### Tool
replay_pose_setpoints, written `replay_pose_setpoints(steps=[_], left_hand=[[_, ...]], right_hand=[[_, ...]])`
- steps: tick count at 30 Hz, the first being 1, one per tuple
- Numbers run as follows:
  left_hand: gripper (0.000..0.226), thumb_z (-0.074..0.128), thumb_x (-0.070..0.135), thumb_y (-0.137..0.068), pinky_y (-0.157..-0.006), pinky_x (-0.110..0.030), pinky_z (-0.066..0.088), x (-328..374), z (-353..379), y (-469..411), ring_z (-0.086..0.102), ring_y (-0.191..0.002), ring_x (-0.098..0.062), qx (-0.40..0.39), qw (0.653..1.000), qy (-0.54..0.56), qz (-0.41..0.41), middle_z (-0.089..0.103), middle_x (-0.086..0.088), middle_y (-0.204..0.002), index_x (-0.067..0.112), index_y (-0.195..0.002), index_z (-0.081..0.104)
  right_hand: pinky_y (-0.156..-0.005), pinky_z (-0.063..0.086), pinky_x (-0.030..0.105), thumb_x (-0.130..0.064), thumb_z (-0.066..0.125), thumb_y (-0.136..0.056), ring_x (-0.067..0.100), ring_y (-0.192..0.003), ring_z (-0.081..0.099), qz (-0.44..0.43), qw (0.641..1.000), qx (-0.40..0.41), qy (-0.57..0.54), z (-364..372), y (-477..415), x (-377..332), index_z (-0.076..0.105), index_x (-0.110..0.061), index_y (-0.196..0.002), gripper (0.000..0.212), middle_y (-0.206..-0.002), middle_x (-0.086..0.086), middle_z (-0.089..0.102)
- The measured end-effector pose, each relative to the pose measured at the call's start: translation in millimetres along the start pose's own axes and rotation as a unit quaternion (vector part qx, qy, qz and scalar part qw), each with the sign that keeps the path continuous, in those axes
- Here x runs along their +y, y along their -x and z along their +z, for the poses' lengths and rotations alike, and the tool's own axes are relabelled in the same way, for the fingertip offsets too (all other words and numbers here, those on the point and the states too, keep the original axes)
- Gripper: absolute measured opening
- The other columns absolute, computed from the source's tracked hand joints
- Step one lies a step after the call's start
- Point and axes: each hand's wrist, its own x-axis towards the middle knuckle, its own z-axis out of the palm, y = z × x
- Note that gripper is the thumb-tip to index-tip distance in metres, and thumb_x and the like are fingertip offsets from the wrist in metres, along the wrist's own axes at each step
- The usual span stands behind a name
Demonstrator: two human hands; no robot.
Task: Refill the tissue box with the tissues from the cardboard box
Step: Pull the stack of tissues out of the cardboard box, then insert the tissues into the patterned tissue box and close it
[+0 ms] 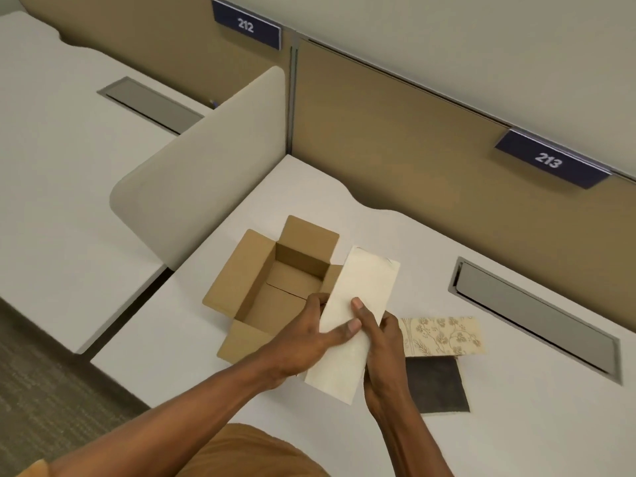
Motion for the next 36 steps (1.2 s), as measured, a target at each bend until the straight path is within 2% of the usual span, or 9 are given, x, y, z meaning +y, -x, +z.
replay_pose_setpoints(steps=[3,6,10,15,18,20,23,26,36], left_hand=[[0.079,0.080,0.082,-0.077,-0.085,-0.027,0.068,-3,9,1,0.077,-0.110,0.000,-0.045,0.999,-0.018,0.009,0.070,0.031,-0.124,0.060,-0.141,0.038],[0.082,0.079,0.078,-0.083,-0.090,-0.031,0.068,-4,17,3,0.076,-0.112,-0.001,-0.089,0.995,-0.047,0.000,0.066,0.023,-0.136,0.059,-0.149,0.036],[0.074,0.076,0.072,-0.090,-0.094,-0.030,0.067,-3,29,6,0.072,-0.118,0.001,-0.150,0.985,-0.090,0.001,0.061,0.025,-0.142,0.064,-0.150,0.033],[0.083,0.075,0.063,-0.096,-0.110,-0.045,0.063,1,48,3,0.068,-0.128,-0.007,-0.188,0.974,-0.126,0.002,0.059,0.024,-0.148,0.060,-0.162,0.026],[0.082,0.076,0.062,-0.095,-0.109,-0.044,0.063,5,58,-1,0.068,-0.128,-0.005,-0.191,0.972,-0.137,0.018,0.061,0.024,-0.147,0.063,-0.161,0.027],[0.082,0.075,0.064,-0.095,-0.108,-0.040,0.063,8,68,-5,0.064,-0.128,-0.003,-0.182,0.969,-0.162,0.041,0.056,0.031,-0.146,0.065,-0.160,0.025],[0.085,0.073,0.064,-0.096,-0.114,-0.043,0.059,12,85,-12,0.056,-0.138,-0.001,-0.135,0.966,-0.200,0.097,0.046,0.032,-0.157,0.060,-0.164,0.021],[0.090,0.072,0.061,-0.099,-0.120,-0.048,0.053,13,102,-19,0.048,-0.150,-0.011,-0.113,0.953,-0.247,0.131,0.036,0.020,-0.171,0.051,-0.170,0.016],[0.090,0.068,0.057,-0.103,-0.123,-0.041,0.047,5,132,-20,0.037,-0.156,-0.008,-0.149,0.911,-0.350,0.162,0.025,0.021,-0.175,0.045,-0.172,0.013]], right_hand=[[-0.099,0.064,0.066,-0.059,0.091,-0.062,0.039,-0.115,0.078,0.012,0.998,0.034,-0.052,-14,5,5,0.057,-0.015,-0.144,0.099,-0.133,0.016,0.075],[-0.097,0.063,0.068,-0.055,0.094,-0.060,0.041,-0.116,0.078,0.012,0.993,0.071,-0.098,-29,9,4,0.055,-0.016,-0.147,0.103,-0.133,0.017,0.076],[-0.092,0.061,0.076,-0.041,0.095,-0.067,0.049,-0.113,0.078,0.002,0.986,0.112,-0.127,-55,2,-3,0.065,-0.013,-0.137,0.081,-0.126,0.021,0.079],[-0.077,0.069,0.046,-0.035,0.089,-0.088,0.038,-0.112,0.078,0.007,0.972,0.173,-0.160,-93,-6,-17,0.063,-0.006,-0.143,0.067,-0.134,0.017,0.076],[-0.093,0.066,0.060,-0.053,0.077,-0.095,0.044,-0.116,0.077,-0.002,0.966,0.167,-0.196,-104,-2,-20,0.069,-0.006,-0.136,0.063,-0.131,0.021,0.078],[-0.093,0.065,0.067,-0.064,0.073,-0.092,0.047,-0.115,0.078,-0.001,0.965,0.134,-0.225,-107,9,-17,0.071,-0.009,-0.137,0.071,-0.128,0.023,0.080],[-0.079,0.069,0.053,-0.064,0.072,-0.092,0.041,-0.112,0.081,0.013,0.961,0.088,-0.262,-106,28,-3,0.074,-0.021,-0.136,0.062,-0.129,0.018,0.081],[-0.090,0.067,0.053,-0.055,0.077,-0.092,0.039,-0.122,0.077,0.035,0.945,0.067,-0.317,-101,37,18,0.079,-0.023,-0.131,0.050,-0.135,0.018,0.078],[-0.075,0.070,0.047,-0.064,0.085,-0.075,0.037,-0.108,0.083,0.027,0.918,0.131,-0.373,-122,29,38,0.088,-0.025,-0.110,0.053,-0.122,0.017,0.084]])
